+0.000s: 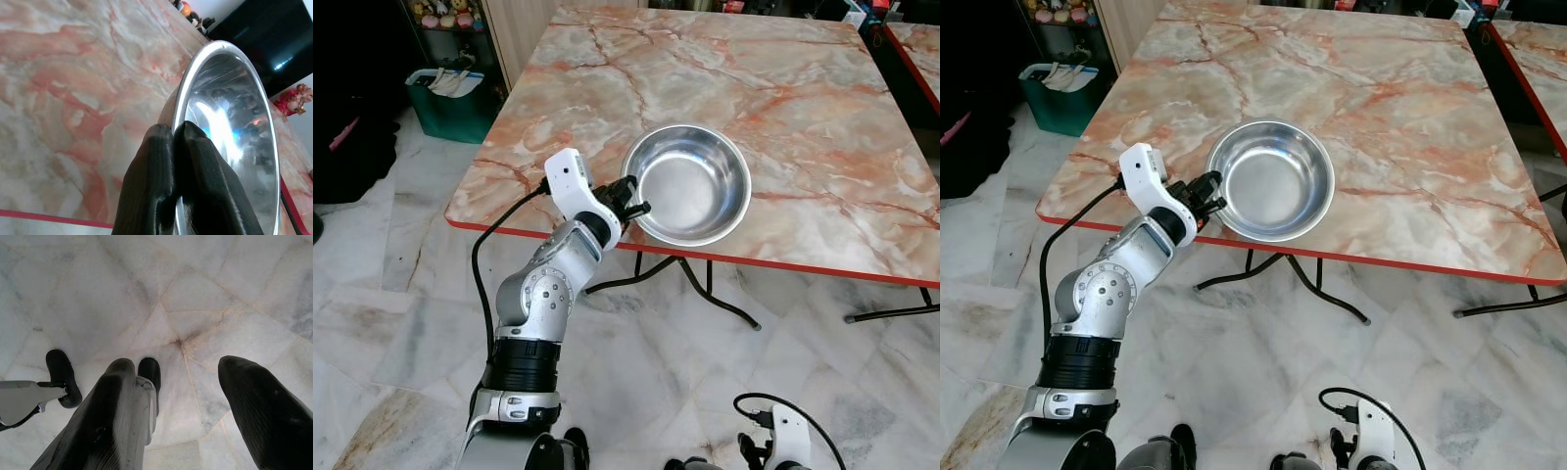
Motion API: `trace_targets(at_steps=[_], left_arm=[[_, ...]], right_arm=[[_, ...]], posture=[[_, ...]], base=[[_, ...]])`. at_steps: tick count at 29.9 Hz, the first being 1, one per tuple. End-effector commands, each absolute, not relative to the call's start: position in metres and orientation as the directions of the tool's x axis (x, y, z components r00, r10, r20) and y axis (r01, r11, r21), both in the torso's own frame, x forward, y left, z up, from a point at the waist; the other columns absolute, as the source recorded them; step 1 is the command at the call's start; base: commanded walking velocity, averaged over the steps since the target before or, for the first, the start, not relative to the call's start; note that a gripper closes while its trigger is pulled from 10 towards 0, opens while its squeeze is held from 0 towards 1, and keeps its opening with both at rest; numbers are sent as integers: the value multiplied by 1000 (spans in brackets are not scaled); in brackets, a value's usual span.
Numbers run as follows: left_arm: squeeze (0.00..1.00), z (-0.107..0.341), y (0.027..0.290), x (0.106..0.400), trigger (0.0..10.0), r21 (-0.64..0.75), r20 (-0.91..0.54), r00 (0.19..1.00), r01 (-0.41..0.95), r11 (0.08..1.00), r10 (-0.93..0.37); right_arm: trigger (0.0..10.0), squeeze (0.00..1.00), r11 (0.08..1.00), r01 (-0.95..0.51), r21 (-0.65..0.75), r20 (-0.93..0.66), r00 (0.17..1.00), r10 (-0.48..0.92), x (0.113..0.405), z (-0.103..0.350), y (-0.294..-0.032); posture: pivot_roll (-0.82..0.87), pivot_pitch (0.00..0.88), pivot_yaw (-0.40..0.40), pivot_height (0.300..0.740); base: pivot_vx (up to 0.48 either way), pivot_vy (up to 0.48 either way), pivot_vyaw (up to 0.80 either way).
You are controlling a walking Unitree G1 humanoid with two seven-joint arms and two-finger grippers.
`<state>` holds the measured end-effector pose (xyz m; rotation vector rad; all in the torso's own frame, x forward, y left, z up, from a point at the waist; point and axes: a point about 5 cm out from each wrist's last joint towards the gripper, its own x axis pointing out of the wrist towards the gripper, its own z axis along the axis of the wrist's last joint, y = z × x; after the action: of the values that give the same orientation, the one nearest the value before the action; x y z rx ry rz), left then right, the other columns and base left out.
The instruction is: Setting the table
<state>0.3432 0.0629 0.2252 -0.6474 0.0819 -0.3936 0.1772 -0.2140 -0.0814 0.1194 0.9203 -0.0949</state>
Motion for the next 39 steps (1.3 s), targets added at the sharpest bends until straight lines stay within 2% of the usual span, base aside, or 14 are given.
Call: trace_targets(at_steps=[1, 29, 39], left_arm=[[0, 239, 47, 339, 10000, -623, 118, 900, 396, 674, -420], [0, 239, 44, 336, 10000, -618, 130, 883, 427, 660, -450], [0, 230, 38, 330, 10000, -606, 81, 854, 451, 655, -514]], right_arm=[[10000, 0, 988, 147, 55, -817, 576, -40, 170, -85, -215], [10000, 0, 987, 148, 61, -813, 581, -37, 170, -85, -214], [10000, 0, 987, 149, 62, -814, 579, -36, 170, -85, -215]], posture=[[-9, 186, -37, 740], [-5, 188, -39, 740], [-3, 189, -39, 740]], base=[[375, 0, 0], [379, 0, -98], [0, 0, 0]])
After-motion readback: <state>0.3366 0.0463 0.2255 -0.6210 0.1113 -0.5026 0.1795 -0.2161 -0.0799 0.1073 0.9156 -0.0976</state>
